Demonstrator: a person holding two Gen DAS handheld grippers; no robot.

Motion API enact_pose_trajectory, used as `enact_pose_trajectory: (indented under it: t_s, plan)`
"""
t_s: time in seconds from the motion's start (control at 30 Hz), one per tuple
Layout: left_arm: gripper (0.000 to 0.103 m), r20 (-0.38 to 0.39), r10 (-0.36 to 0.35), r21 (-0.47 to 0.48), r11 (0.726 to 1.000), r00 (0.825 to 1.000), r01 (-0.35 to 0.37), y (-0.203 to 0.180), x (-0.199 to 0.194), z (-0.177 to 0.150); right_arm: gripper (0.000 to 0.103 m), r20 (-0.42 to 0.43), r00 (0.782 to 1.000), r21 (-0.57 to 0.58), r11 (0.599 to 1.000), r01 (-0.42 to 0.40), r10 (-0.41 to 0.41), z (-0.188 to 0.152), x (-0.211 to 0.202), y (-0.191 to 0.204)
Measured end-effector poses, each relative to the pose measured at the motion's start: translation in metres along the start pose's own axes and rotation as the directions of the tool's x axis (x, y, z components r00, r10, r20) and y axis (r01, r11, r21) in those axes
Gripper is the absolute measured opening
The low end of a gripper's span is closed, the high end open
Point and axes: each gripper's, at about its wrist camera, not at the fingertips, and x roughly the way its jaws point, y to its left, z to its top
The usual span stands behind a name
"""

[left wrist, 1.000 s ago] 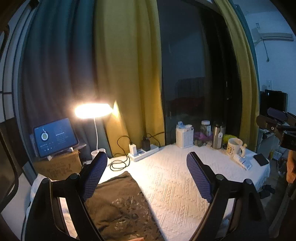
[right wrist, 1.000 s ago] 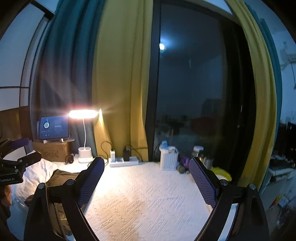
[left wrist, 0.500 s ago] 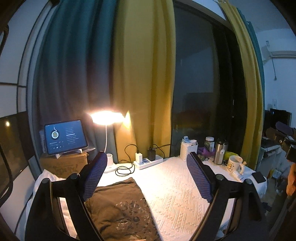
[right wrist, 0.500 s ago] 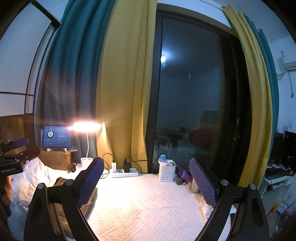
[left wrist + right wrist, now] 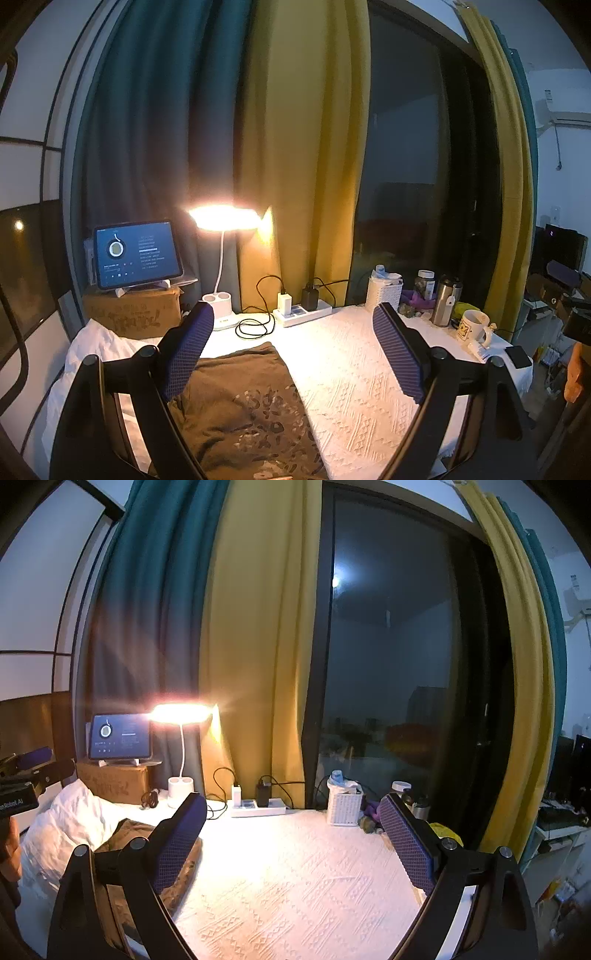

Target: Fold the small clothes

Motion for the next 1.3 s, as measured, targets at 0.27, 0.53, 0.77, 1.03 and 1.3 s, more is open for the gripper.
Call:
enact_pose_trajectory:
  t_s: [0.27, 0.53, 0.77, 1.03, 1.3]
  plan:
    - [0.088, -0.001, 0.004, -0.002, 1.0, 1.0, -0.004, 0.0005, -0.0005, -0.001, 0.095, -0.007, 1.0, -0.006, 1.0, -0.006, 0.006, -0.0011, 0.0027, 0.0022]
    - [0.088, -0.001, 0.005, 0.0, 1.0, 1.0, -0.005, 0.0009, -0.0008, -0.0011, 0.095, -0.007, 1.0, -0.006, 1.0, -0.007, 0.007, -0.0016, 0.0022, 0.0018]
    - [0.088, 0.001, 0.006, -0.001, 1.0, 1.0, -0.006, 0.0009, -0.0013, -0.001, 0.095, -0.007, 1.0, -0.005, 1.0, -0.006, 0.006, -0.0015, 0.0022, 0.0022]
    - [0.088, 0.001, 0.007, -0.001, 1.0, 1.0, -0.007, 0.0, -0.0013, -0.0011, 0.096, -0.008, 1.0, -0.006, 1.0, -0.006, 0.006, -0.0013, 0.0023, 0.0022]
    - [0.088, 0.001, 0.006, 0.0, 1.0, 1.0, -0.006, -0.0001, -0.0015, -0.0011, 0.096, -0.008, 1.0, -0.006, 1.0, -0.006, 0.006, -0.0011, 0.0023, 0.0027]
